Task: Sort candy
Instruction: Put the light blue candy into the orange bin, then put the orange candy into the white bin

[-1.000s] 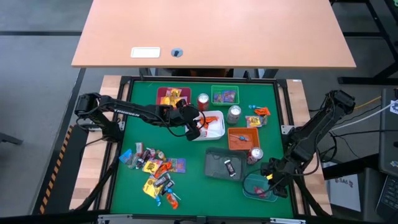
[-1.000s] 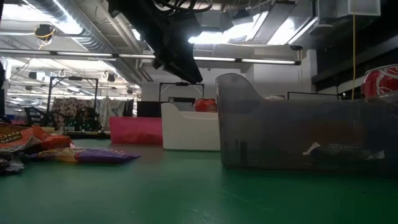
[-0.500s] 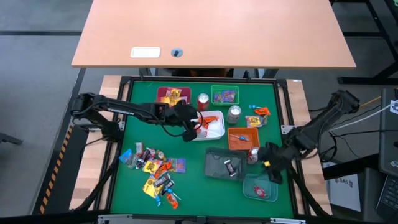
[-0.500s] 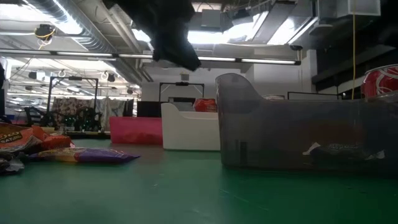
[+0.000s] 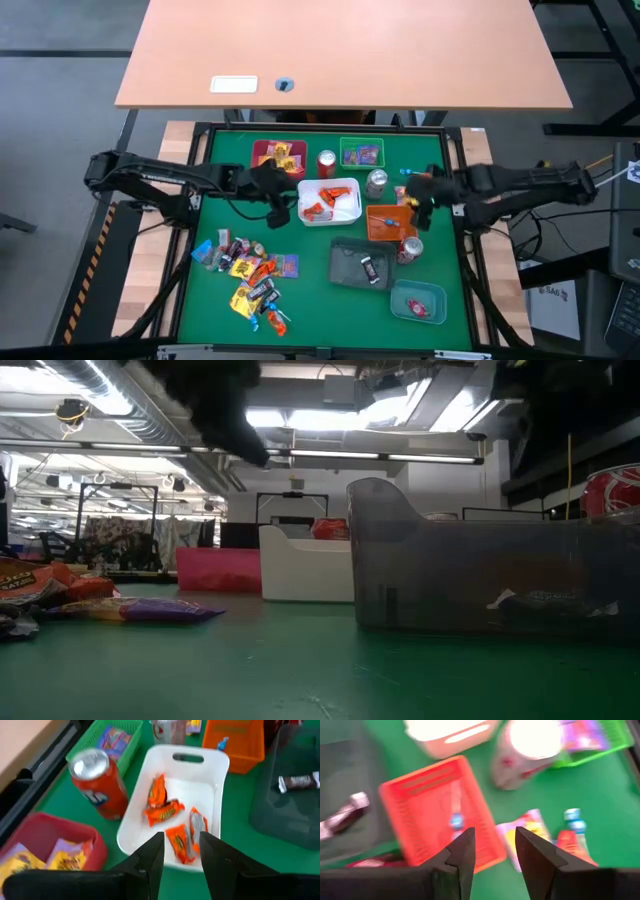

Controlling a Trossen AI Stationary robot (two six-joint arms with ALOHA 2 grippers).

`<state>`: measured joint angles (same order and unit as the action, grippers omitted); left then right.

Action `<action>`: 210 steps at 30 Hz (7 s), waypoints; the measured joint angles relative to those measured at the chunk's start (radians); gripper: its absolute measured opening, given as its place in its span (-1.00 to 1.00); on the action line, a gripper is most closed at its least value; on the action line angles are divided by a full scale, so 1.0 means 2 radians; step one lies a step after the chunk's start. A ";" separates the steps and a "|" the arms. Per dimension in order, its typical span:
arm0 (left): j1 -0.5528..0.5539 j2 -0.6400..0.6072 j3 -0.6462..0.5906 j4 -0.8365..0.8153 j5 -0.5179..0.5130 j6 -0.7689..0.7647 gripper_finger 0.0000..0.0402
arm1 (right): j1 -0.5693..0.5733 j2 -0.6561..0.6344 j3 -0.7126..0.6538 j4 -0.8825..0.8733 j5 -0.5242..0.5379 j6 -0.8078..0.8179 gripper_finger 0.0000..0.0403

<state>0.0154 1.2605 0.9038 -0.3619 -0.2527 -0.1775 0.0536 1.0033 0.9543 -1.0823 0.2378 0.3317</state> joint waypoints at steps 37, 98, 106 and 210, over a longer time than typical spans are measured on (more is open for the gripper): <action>0.002 -0.050 -0.145 0.191 -0.012 -0.025 -0.43 | -0.371 0.215 0.001 0.139 -0.023 -0.274 -0.31; 0.002 -0.050 -0.145 0.190 -0.012 -0.024 -0.43 | -0.452 0.357 0.001 0.124 -0.117 -0.340 -0.06; 0.002 -0.050 -0.145 0.190 -0.012 -0.024 -0.43 | -0.452 0.358 0.001 0.122 -0.121 -0.340 -0.49; 0.002 -0.050 -0.145 0.191 -0.012 -0.011 -0.43 | -0.307 0.212 0.081 -0.010 -0.146 -0.261 -0.06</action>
<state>0.0193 1.1610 0.6147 0.0191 -0.2768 -0.1988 -0.5598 1.4275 1.1162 -1.1030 -0.0538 -0.1913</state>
